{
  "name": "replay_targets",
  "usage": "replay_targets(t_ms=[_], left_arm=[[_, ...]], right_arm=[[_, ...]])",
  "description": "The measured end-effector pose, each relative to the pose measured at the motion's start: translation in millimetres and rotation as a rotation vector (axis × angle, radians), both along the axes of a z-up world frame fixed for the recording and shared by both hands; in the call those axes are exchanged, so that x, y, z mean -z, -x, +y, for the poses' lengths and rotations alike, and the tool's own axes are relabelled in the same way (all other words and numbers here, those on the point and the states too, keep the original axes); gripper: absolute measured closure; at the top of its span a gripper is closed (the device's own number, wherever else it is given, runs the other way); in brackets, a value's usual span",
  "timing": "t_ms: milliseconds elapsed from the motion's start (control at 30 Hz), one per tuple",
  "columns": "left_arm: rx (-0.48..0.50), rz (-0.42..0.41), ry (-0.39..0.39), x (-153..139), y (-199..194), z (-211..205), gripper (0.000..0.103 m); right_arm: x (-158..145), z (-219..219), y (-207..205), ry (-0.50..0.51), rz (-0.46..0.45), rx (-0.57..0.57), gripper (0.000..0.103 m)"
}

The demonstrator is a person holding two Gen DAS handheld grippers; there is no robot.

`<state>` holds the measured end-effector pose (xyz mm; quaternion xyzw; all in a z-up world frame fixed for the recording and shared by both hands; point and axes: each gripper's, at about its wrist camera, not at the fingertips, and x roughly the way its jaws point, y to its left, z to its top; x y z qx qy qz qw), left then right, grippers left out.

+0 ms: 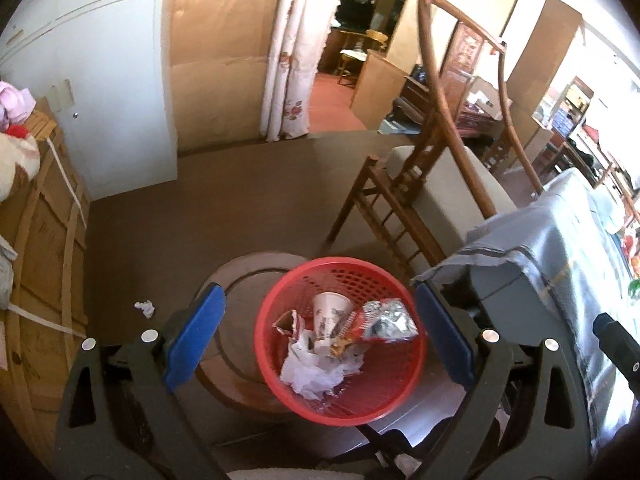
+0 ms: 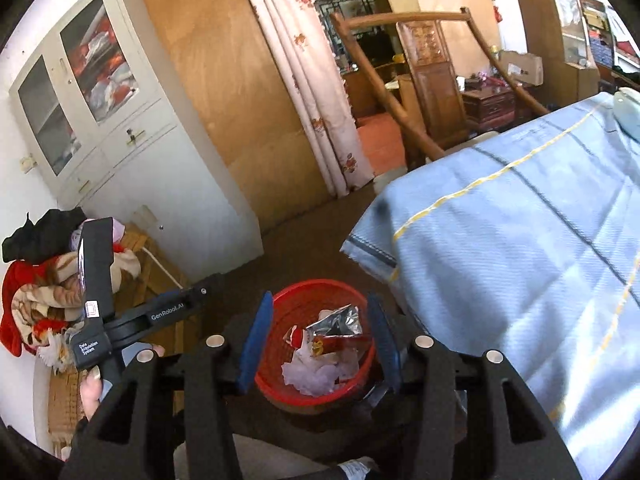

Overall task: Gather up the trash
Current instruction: 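Move both open tools back over the table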

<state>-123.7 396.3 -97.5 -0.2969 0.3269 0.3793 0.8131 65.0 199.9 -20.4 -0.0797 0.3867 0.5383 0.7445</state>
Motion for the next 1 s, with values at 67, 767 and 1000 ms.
replay_targets(t_ms=[67,767,1000], left_arm=[[0.018,-0.009,-0.011,-5.8,-2.0,-6.3,0.011],[0.263,-0.045,-0.154,-58.4,-39.0,-106.1,0.007],[0.414,0.025,-0.157,-55.4,-95.8,-138.2,0.007]], right_arm=[[-5.2,-9.9,0.3,-0.016,-0.010,0.014,0.051],[-51.6,-145.0,-3.1,-0.188,-0.126,0.236,0.041],[-44.1,-210.6,-60.7,-0.180,-0.093,0.433,0.037]])
